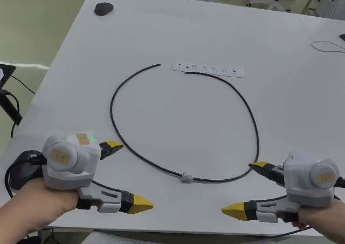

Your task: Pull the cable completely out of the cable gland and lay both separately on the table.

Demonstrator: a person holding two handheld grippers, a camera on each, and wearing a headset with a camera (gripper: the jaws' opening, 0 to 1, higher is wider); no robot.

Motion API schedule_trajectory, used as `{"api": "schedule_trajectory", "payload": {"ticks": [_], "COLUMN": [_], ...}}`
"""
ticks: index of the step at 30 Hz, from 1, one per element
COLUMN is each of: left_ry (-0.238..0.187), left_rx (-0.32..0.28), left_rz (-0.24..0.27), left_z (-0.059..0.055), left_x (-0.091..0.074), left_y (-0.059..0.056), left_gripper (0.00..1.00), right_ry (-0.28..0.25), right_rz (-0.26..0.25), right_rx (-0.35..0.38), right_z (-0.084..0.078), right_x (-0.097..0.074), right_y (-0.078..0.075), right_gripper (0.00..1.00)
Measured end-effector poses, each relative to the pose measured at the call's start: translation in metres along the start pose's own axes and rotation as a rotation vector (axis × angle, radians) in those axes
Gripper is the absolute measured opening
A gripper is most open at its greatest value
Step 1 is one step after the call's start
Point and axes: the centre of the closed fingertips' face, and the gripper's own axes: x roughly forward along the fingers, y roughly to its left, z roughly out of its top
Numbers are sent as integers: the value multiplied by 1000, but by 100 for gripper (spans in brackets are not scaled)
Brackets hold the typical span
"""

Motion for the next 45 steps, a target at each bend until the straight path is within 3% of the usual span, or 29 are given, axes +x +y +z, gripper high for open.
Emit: {"api": "schedule_trajectory", "payload": {"ticks": [8, 28, 35, 45], "left_ry": [-10, -13, -12, 1], "left_rx": [-16, -31, -49, -69], "left_rz": [18, 27, 41, 47], "left_z": [2, 3, 1, -7], "left_x": [0, 11, 11, 12], "left_y": [3, 0, 1, 2], "left_gripper": [99, 98, 98, 97], "right_ry": [20, 55, 73, 104], "right_rz": [11, 34, 40, 89], "right_rx": [-7, -70, -105, -151], "right_z": [-7, 2, 6, 15], "right_x": [3, 22, 35, 62], "right_y": [-4, -18, -23, -20], "right_gripper": [96, 92, 89, 81]}}
